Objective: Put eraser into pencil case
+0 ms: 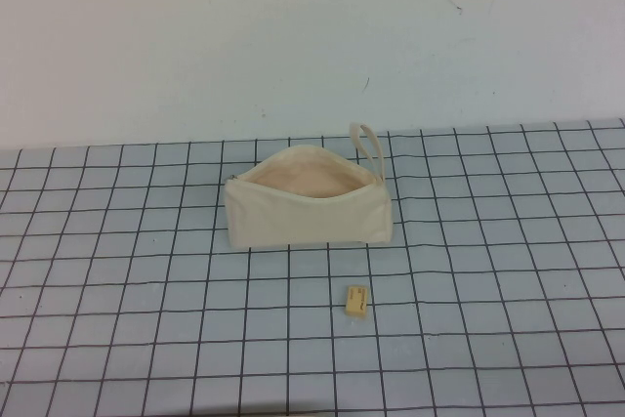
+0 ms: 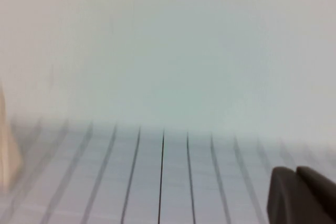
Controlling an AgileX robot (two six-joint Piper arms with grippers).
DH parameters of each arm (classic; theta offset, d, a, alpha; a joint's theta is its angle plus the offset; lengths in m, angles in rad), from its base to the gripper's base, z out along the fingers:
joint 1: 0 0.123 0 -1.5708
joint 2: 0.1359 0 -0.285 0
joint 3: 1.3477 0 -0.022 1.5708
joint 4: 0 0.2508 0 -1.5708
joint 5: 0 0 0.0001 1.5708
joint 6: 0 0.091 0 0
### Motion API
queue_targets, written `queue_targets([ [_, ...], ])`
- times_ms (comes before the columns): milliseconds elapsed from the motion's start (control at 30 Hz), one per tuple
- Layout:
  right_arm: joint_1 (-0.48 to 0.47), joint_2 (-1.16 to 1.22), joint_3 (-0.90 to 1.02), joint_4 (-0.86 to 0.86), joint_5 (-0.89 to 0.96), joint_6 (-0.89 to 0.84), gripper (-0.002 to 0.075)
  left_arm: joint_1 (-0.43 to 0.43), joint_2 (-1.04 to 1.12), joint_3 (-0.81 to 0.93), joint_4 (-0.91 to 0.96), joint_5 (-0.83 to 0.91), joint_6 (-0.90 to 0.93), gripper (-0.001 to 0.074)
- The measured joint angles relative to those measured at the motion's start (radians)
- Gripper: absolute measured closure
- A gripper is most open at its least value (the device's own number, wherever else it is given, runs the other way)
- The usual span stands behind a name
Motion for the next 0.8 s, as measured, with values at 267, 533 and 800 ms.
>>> queue_targets([
  [267,0.0,0.0,0.0,0.0,-0.435,0.0,0.0727,0.0,0.0,0.0,0.0,0.0,0.0,0.0736],
  [533,0.0,0.0,0.0,0.002,-0.521,0.027,0.0727,0.0,0.0,0.0,0.0,0.0,0.0,0.0736],
  [800,0.0,0.0,-0.008,0.021,-0.638,0.055,0.0727,0.0,0.0,0.0,0.0,0.0,0.0,0.0736],
])
